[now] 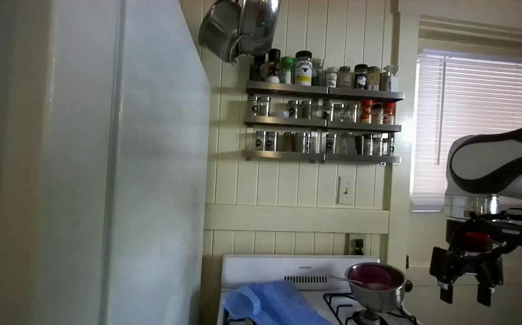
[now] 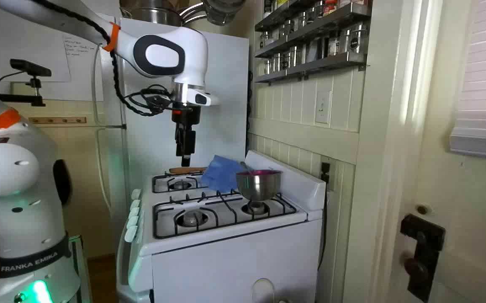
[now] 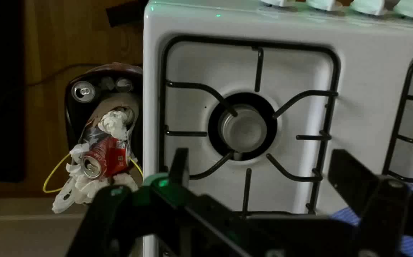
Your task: Put the wooden spatula on the pot
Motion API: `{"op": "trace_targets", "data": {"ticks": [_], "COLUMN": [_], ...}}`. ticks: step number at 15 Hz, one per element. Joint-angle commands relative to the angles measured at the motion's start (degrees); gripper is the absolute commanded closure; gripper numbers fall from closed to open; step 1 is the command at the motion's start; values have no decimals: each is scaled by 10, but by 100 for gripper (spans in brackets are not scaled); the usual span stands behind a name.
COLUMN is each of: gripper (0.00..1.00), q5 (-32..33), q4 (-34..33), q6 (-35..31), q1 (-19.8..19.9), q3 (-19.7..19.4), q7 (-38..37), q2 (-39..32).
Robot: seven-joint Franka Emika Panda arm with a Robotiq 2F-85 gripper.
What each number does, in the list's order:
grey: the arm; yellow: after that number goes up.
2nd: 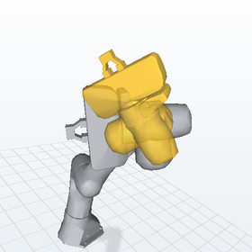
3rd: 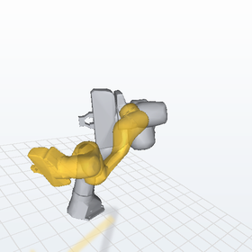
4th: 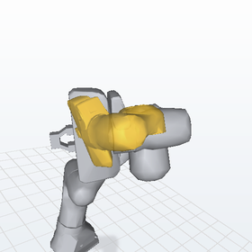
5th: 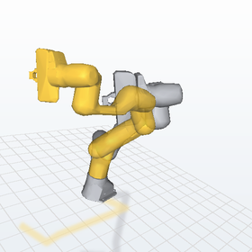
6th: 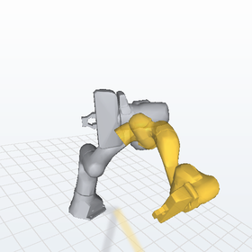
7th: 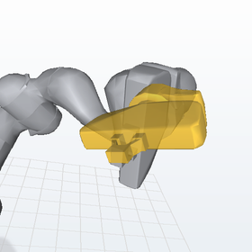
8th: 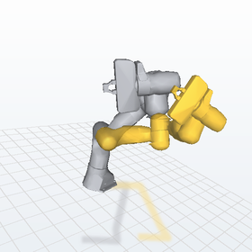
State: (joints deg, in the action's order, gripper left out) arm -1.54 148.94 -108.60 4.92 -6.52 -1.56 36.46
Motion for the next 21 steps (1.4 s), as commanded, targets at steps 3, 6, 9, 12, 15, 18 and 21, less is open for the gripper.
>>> {"op": "trace_targets", "data": {"ticks": [3,6,9,12,15,18,21], "gripper": [0,0,0,0,0,0,0], "q5": [-3,-3,-3,-21,-46,-54,-54], "q4": [-1,-1,-1,-9,-23,-39,-69], "q6": [1,1,1,-17,-66,-135,-201], "q1": [6,6,6,-13,-47,-84,-110], "q3": [5,5,5,16,69,136,187], "q7": [3,3,3,1,-35,-81,-134], "q2": [-1,-1,-1,-6,-22,-52,-102]}}
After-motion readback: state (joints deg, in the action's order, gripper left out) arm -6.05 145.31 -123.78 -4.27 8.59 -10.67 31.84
